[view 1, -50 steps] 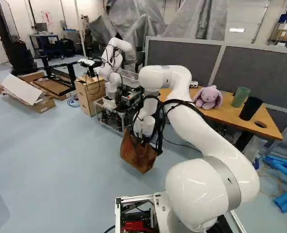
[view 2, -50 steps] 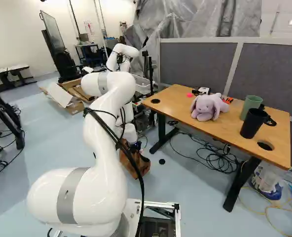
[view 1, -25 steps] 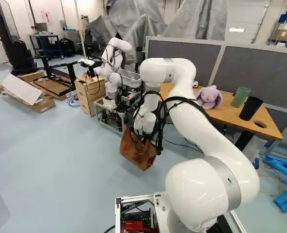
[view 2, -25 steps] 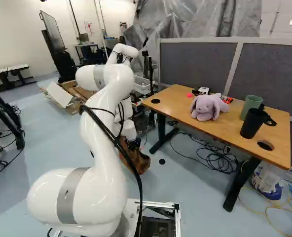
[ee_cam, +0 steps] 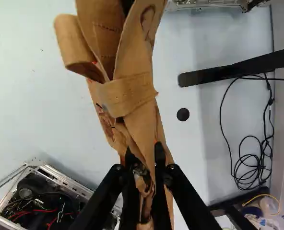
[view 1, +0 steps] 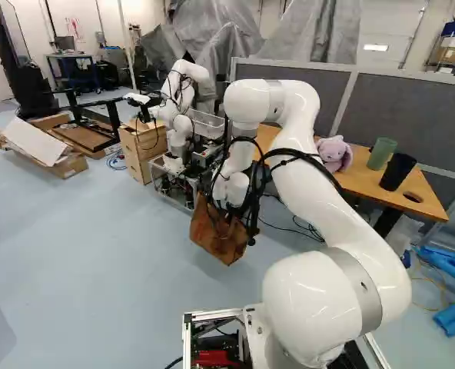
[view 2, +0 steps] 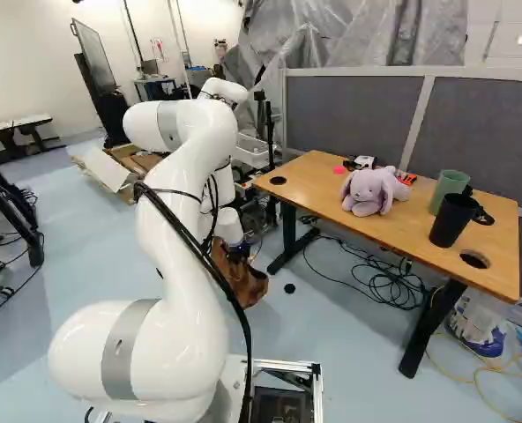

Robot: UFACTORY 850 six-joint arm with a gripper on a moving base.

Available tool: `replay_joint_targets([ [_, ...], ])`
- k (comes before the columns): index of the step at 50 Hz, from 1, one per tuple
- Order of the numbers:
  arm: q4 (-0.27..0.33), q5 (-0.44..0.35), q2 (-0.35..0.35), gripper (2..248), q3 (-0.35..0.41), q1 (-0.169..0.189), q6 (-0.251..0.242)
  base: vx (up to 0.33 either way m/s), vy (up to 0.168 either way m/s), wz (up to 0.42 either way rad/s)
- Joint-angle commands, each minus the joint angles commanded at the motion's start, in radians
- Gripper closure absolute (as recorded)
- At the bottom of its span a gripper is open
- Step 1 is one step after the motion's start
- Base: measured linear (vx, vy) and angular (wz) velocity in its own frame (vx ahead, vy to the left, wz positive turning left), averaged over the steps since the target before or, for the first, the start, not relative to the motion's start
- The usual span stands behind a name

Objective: Pick up the bag on the ground and place it on the table

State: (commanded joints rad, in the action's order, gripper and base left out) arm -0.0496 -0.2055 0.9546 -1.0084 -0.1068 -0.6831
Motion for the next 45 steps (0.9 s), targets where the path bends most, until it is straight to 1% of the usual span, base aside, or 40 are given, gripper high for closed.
replay_joint_targets([
  [20,0.000,0.006,-0.077,225,0.050,0.000,0.000,0.000,0.000,0.000],
  [45,0.000,0.083,-0.163,225,0.088,0.002,0.000,0.000,0.000,0.000],
])
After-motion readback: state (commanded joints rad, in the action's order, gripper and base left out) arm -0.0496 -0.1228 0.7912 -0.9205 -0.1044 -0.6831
